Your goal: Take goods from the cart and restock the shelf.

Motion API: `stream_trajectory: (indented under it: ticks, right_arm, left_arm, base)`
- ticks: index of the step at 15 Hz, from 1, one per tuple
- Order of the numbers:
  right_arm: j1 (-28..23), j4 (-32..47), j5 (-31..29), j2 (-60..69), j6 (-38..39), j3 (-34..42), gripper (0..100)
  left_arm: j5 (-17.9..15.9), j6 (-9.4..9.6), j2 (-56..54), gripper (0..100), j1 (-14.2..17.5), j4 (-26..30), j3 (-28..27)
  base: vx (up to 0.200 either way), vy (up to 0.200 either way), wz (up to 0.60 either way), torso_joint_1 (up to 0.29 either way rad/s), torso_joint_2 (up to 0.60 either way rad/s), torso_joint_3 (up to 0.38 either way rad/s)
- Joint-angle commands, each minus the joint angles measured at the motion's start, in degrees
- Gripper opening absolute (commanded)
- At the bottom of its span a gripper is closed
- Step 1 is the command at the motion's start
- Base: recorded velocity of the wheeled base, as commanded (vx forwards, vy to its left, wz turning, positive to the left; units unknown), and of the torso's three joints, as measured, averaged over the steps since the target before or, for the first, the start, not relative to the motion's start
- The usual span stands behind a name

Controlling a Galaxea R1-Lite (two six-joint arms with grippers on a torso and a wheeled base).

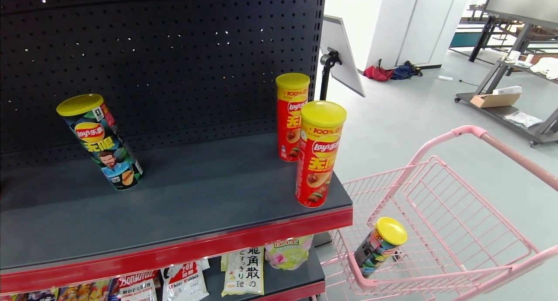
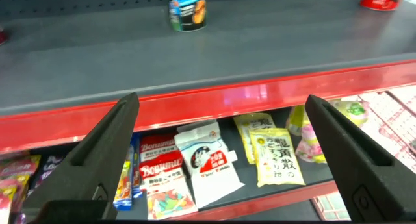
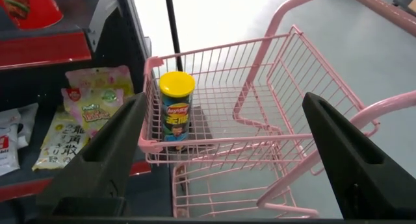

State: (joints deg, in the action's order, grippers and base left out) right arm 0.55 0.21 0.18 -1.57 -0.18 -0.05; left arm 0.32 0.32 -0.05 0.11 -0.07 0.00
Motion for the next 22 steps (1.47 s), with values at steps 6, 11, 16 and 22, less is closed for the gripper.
stream_trajectory:
  ticks: [6,11,16,22]
  right_arm:
    - [1.1,0.1,1.7,-48.3,14.4,-35.7,100]
    - [7.9,-14.7,6.4,-65.2,15.5,-17.2,100]
    - [9.6,-30.1,6.4,-85.3,15.4,-12.8,100]
    - [14.0,-30.3,3.5,-89.6,15.4,-12.4,100]
  left_arm:
    - [0.0,-0.14,0.0,100,0.0,0.0,0.0]
    - [0.0,-0.14,0.0,100,0.0,0.0,0.0]
    - [0.0,-0.14,0.0,100,0.0,0.0,0.0]
    - [0.0,-0.05,0.0,100,0.0,0.0,0.0]
  base:
    - [0.000,0.000,0.00,0.000,0.00,0.000]
    - [0.000,0.000,0.00,0.000,0.00,0.000]
    - [0.000,0.000,0.00,0.000,0.00,0.000]
    - [0.000,0.000,0.00,0.000,0.00,0.000]
